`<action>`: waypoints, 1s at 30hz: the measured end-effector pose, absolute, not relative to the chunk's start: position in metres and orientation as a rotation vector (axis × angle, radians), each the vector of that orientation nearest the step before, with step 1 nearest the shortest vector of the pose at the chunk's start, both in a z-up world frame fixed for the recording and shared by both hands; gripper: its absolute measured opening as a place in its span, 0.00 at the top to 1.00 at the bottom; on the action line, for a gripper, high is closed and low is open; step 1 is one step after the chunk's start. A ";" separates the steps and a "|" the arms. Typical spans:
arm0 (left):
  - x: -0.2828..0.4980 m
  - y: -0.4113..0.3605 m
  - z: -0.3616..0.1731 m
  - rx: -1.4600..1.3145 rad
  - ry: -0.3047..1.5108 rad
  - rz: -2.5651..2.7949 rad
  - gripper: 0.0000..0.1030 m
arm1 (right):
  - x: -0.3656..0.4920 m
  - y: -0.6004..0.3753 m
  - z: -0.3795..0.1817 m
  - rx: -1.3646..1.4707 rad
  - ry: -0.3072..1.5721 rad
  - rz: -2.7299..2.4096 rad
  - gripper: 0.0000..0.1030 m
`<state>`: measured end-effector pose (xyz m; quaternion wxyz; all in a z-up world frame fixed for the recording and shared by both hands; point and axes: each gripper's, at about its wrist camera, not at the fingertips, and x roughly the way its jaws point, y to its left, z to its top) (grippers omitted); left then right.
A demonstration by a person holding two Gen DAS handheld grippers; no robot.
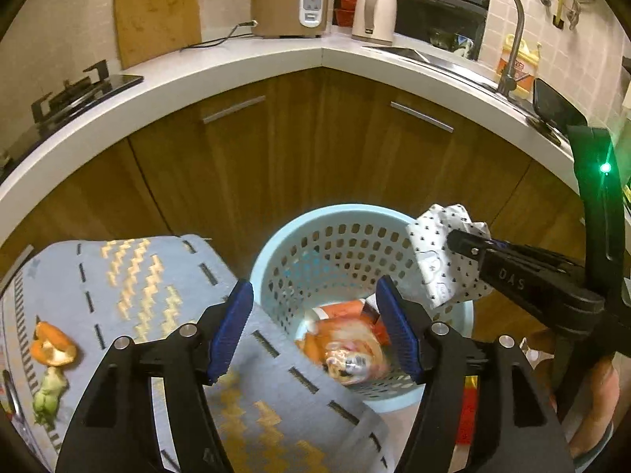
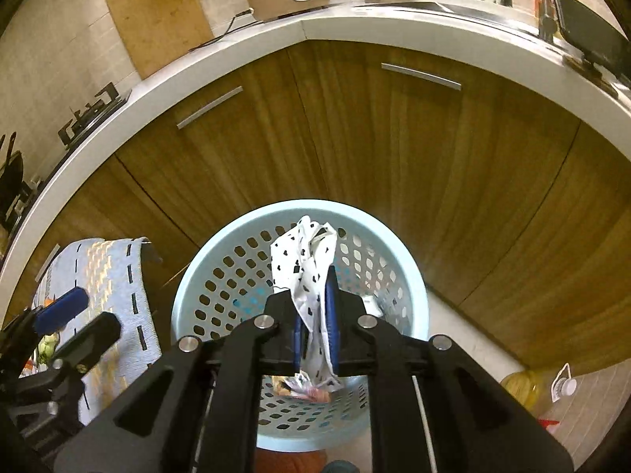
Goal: Collect trash
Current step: 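Carry carrot and dotted paper over the basket and open both tools to drop them, then grasp the green vegetable stalk with the left tool while the right tool grasps the orange peel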
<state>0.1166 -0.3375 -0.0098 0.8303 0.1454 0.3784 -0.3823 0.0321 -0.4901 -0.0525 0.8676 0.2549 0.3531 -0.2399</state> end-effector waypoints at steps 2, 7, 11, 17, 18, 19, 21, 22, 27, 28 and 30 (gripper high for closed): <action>0.118 -0.331 -0.007 0.291 0.803 -0.806 0.38 | 0.029 -0.491 -0.052 0.544 0.733 -0.502 0.89; 0.118 -0.315 -0.002 0.260 0.795 -0.791 0.37 | 0.027 -0.485 -0.044 0.522 0.715 -0.494 0.61; 0.116 -0.300 0.001 0.234 0.790 -0.775 0.37 | 0.024 -0.475 -0.035 0.500 0.693 -0.477 0.51; 0.119 -0.264 0.008 0.164 0.780 -0.727 0.37 | 0.024 -0.454 -0.017 0.491 0.648 -0.417 0.49; 0.120 -0.257 0.009 0.151 0.778 -0.717 0.37 | 0.024 -0.449 -0.013 0.483 0.640 -0.403 0.49; 0.122 -0.247 0.011 0.132 0.773 -0.700 0.37 | 0.025 -0.441 -0.008 0.468 0.631 -0.389 0.48; 0.126 -0.231 0.015 0.102 0.766 -0.677 0.37 | 0.029 -0.427 0.001 0.442 0.617 -0.361 0.48; 0.129 -0.219 0.018 0.084 0.762 -0.661 0.37 | 0.031 -0.421 0.005 0.434 0.612 -0.348 0.47; 0.140 -0.164 0.029 0.023 0.746 -0.588 0.37 | 0.045 -0.386 0.018 0.384 0.601 -0.273 0.46; 0.142 -0.153 0.030 0.009 0.747 -0.573 0.37 | 0.048 -0.377 0.020 0.371 0.600 -0.255 0.46; 0.148 -0.128 0.031 -0.026 0.751 -0.546 0.37 | 0.056 -0.359 0.022 0.347 0.604 -0.224 0.46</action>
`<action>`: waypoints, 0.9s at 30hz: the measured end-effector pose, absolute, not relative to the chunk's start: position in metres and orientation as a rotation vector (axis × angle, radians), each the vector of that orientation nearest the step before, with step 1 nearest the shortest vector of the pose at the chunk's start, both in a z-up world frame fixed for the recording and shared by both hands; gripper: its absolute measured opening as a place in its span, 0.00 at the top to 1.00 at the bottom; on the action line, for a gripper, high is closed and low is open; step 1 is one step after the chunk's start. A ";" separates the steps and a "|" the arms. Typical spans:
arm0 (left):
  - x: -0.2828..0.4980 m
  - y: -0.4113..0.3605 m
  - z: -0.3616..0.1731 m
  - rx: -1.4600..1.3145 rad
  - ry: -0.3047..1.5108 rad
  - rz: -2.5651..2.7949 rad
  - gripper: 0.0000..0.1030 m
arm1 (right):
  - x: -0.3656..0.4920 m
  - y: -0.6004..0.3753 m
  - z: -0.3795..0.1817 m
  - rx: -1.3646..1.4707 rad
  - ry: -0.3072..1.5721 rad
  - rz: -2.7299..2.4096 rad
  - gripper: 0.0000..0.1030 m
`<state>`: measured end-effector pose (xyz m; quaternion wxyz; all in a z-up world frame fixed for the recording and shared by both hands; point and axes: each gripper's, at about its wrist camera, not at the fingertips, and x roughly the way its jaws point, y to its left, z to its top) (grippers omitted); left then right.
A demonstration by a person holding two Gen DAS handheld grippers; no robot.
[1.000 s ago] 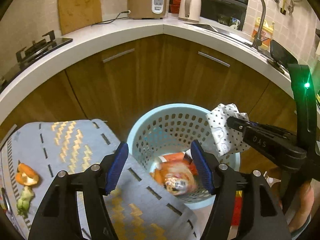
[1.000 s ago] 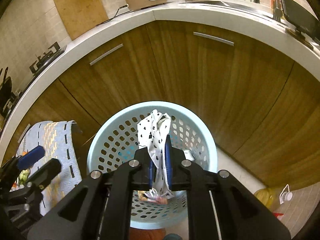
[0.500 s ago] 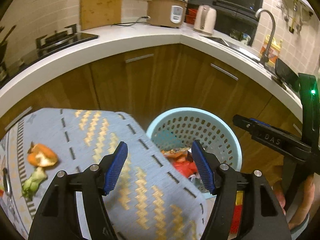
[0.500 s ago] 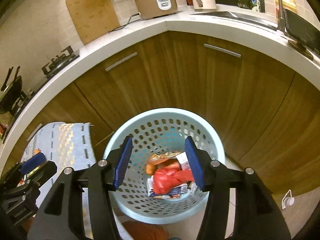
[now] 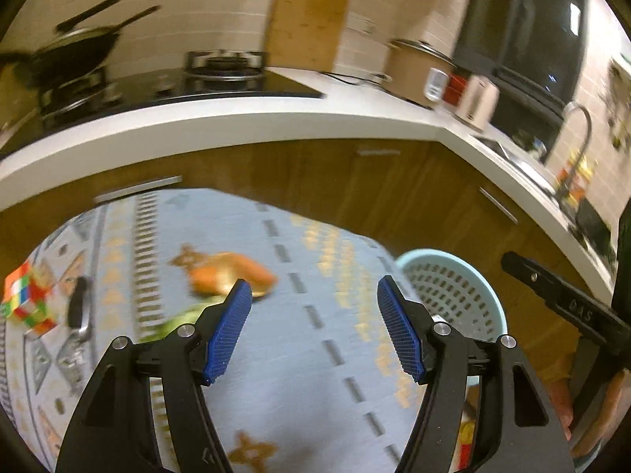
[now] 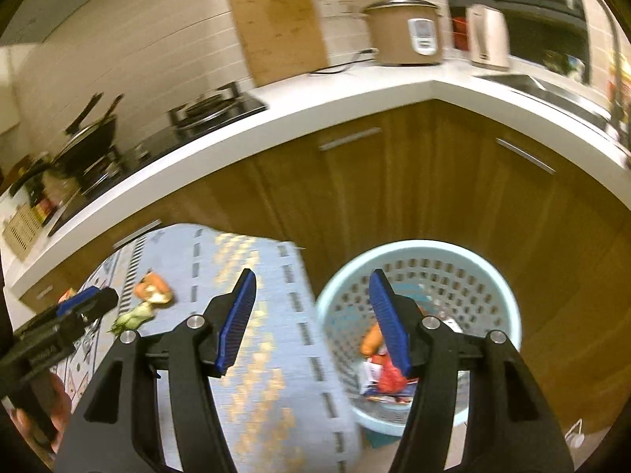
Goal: Collect trash
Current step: 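Grasp the green vegetable stalk with the left tool while the right tool grasps the orange peel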
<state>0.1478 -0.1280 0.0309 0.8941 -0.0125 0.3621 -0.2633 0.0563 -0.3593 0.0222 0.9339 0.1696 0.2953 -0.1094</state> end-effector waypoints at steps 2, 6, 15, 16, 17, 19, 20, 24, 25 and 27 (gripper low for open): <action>0.152 -0.110 0.031 -0.037 0.748 -0.513 0.37 | 0.062 -0.345 0.022 0.332 0.606 -0.189 0.45; 0.160 -0.075 0.027 -0.050 0.744 -0.447 0.37 | 0.077 -0.311 0.020 0.286 0.618 -0.140 0.44; 0.177 -0.046 -0.017 0.081 0.817 -0.385 0.29 | 0.119 -0.245 -0.028 0.232 0.692 -0.042 0.45; 0.178 -0.048 -0.025 0.108 0.832 -0.393 0.29 | 0.122 -0.241 -0.032 0.226 0.704 -0.039 0.45; 0.180 -0.051 -0.030 0.127 0.838 -0.398 0.29 | 0.125 -0.239 -0.036 0.220 0.716 -0.036 0.45; 0.183 -0.057 -0.039 0.164 0.851 -0.400 0.29 | 0.128 -0.235 -0.044 0.204 0.733 -0.032 0.45; 0.186 -0.059 -0.043 0.175 0.854 -0.400 0.29 | 0.128 -0.233 -0.045 0.198 0.738 -0.034 0.45; 0.201 -0.067 -0.055 0.189 0.873 -0.421 0.29 | 0.132 -0.233 -0.049 0.193 0.751 -0.027 0.45; 0.205 -0.070 -0.057 0.195 0.877 -0.427 0.29 | 0.134 -0.233 -0.050 0.191 0.757 -0.026 0.45; 0.209 -0.077 -0.061 0.204 0.886 -0.446 0.31 | 0.138 -0.232 -0.053 0.188 0.768 -0.027 0.45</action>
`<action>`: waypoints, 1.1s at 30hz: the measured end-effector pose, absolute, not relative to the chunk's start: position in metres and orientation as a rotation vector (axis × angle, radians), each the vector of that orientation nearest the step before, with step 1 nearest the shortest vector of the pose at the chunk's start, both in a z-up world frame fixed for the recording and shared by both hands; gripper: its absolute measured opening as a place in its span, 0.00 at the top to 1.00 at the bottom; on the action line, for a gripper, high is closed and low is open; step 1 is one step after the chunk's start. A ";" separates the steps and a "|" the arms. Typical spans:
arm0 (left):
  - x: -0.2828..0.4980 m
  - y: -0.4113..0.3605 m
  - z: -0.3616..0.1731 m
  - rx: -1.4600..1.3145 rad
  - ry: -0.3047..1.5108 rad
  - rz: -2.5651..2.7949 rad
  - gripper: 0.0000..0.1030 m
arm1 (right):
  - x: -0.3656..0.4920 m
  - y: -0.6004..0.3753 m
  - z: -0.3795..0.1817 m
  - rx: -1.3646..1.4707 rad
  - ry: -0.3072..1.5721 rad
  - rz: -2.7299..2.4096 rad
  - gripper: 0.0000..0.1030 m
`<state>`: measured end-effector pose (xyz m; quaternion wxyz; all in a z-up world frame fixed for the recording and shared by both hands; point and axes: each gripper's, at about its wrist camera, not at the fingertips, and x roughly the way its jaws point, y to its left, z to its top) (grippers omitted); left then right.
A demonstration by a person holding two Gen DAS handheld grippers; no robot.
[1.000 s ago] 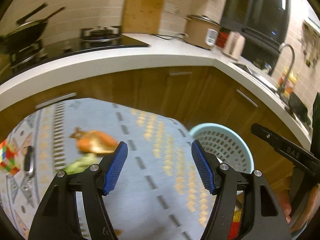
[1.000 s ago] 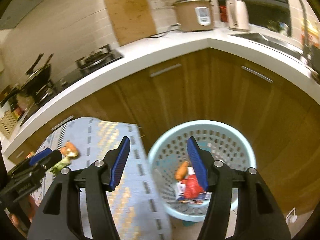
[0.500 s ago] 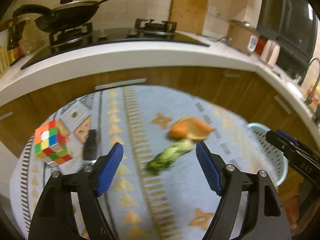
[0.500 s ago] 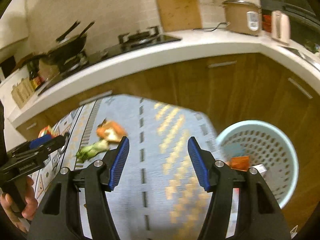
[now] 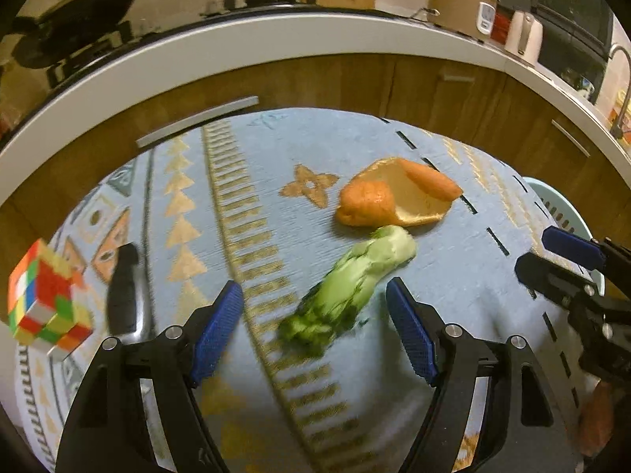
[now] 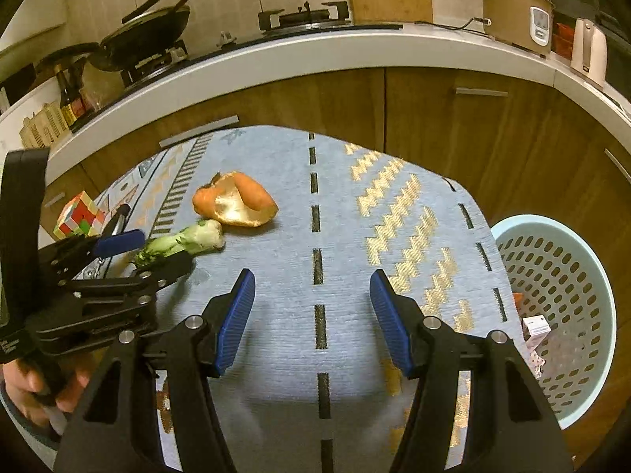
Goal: Collect trash
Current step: 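Grasp the green vegetable stalk with the left tool while the right tool grasps the orange peel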
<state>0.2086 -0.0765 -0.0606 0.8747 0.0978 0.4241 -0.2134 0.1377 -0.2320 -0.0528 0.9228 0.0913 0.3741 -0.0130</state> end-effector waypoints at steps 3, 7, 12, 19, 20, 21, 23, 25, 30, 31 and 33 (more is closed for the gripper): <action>0.206 -0.087 -0.061 0.226 0.882 -0.476 0.47 | 0.140 -0.230 -0.053 0.178 0.776 -0.021 0.45; 0.200 -0.091 -0.059 0.220 0.884 -0.495 0.48 | 0.146 -0.228 -0.051 0.155 0.782 -0.008 0.45; 0.198 -0.099 -0.058 0.246 0.882 -0.475 0.82 | 0.162 -0.224 -0.044 0.103 0.792 0.021 0.45; 0.184 -0.064 -0.054 0.129 0.904 -0.404 0.83 | 0.191 -0.205 -0.040 -0.010 0.810 0.093 0.45; 0.183 -0.057 -0.055 0.111 0.901 -0.382 0.83 | 0.198 -0.202 -0.042 -0.020 0.817 0.110 0.44; 0.183 -0.051 -0.055 0.100 0.890 -0.356 0.83 | 0.204 -0.200 -0.045 -0.024 0.825 0.128 0.43; 0.186 -0.043 -0.057 0.088 0.874 -0.309 0.83 | 0.215 -0.194 -0.051 -0.040 0.833 0.129 0.37; 0.188 -0.038 -0.059 0.055 0.873 -0.292 0.83 | 0.224 -0.187 -0.057 -0.055 0.860 0.148 0.37; 0.184 -0.036 -0.059 0.072 0.845 -0.233 0.83 | 0.234 -0.167 -0.063 -0.107 0.882 0.158 0.36; 0.184 -0.035 -0.059 0.069 0.843 -0.224 0.83 | 0.234 -0.163 -0.064 -0.116 0.879 0.155 0.36; 0.184 -0.030 -0.059 0.041 0.846 -0.209 0.83 | 0.234 -0.158 -0.064 -0.120 0.875 0.164 0.36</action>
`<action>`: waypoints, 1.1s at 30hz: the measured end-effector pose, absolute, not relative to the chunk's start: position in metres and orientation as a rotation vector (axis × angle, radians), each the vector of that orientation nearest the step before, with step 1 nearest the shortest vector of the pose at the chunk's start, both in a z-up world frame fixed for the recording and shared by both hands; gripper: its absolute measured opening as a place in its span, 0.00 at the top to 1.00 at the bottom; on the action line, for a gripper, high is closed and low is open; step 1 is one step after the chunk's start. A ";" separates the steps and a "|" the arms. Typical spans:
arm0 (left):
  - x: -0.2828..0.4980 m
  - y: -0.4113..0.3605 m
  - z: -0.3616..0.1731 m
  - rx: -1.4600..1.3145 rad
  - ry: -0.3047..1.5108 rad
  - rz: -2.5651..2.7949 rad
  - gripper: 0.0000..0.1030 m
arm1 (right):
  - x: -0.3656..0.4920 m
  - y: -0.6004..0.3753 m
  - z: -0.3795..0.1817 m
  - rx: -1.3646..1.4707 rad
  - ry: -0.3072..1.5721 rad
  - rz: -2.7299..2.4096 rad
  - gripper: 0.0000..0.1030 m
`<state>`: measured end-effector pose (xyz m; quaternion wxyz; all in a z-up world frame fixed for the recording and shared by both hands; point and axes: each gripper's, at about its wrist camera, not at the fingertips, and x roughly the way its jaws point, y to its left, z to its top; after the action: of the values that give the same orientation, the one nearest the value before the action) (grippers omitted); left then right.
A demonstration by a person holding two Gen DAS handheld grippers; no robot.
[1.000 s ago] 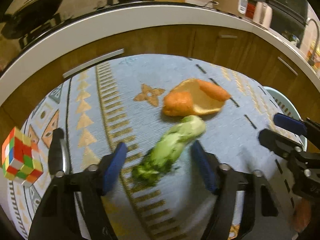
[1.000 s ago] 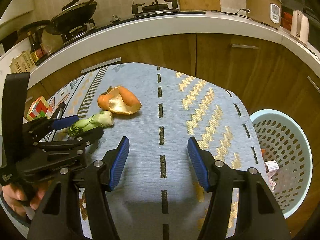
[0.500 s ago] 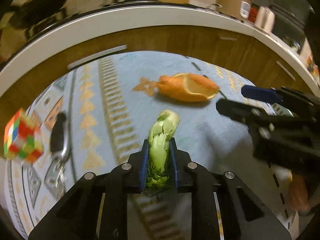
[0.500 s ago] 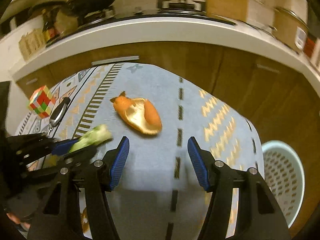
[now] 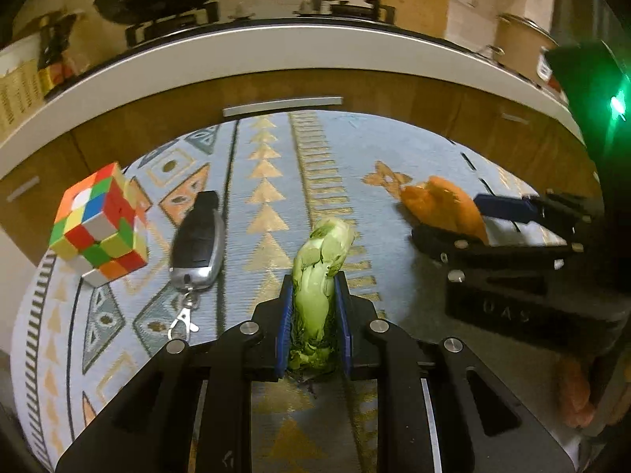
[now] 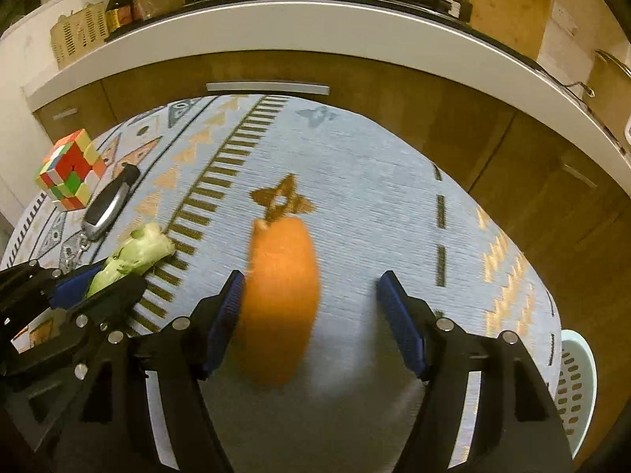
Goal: Collect trash
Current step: 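Grasp the green vegetable stalk with the left tool while the right tool grasps the orange peel, then carry stalk and orange peel over the basket and open both tools to drop them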
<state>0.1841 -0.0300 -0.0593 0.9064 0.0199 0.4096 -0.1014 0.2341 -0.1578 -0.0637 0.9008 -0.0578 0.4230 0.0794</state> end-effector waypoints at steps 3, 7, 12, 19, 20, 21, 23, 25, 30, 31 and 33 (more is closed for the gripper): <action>0.189 -0.018 -0.059 -0.032 0.862 -0.229 0.83 | 0.230 -0.154 -0.063 -0.134 0.865 0.166 0.51; 0.189 -0.017 -0.060 -0.041 0.862 -0.232 0.83 | 0.221 -0.156 -0.061 -0.108 0.851 0.176 0.79; 0.182 -0.020 -0.053 -0.091 0.862 -0.281 0.83 | 0.198 -0.169 -0.049 -0.038 0.808 0.161 0.82; 0.153 -0.050 -0.020 -0.104 0.804 -0.404 0.83 | 0.142 -0.200 -0.010 -0.028 0.696 0.086 0.82; 0.148 -0.057 -0.013 -0.099 0.791 -0.421 0.83 | 0.133 -0.206 -0.004 -0.025 0.677 0.071 0.82; 0.143 -0.064 -0.007 -0.092 0.777 -0.440 0.83 | 0.127 -0.211 0.001 -0.022 0.665 0.060 0.82; 0.132 -0.080 0.006 -0.076 0.748 -0.472 0.83 | 0.114 -0.225 0.010 -0.011 0.640 0.028 0.82; 0.123 -0.097 0.017 -0.063 0.726 -0.507 0.83 | 0.101 -0.240 0.018 0.003 0.625 -0.010 0.82; 0.110 -0.149 0.037 -0.011 0.697 -0.594 0.83 | 0.074 -0.280 0.030 0.035 0.610 -0.097 0.82; 0.108 -0.158 0.039 0.001 0.694 -0.605 0.83 | 0.069 -0.291 0.031 0.043 0.608 -0.127 0.82; 0.103 -0.176 0.043 0.022 0.691 -0.629 0.83 | 0.060 -0.306 0.033 0.060 0.608 -0.160 0.82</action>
<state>0.1026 -0.1765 0.0430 0.8927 0.0108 0.3331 -0.3033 0.0603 -0.3065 0.0326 0.9505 0.0295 0.2990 -0.0787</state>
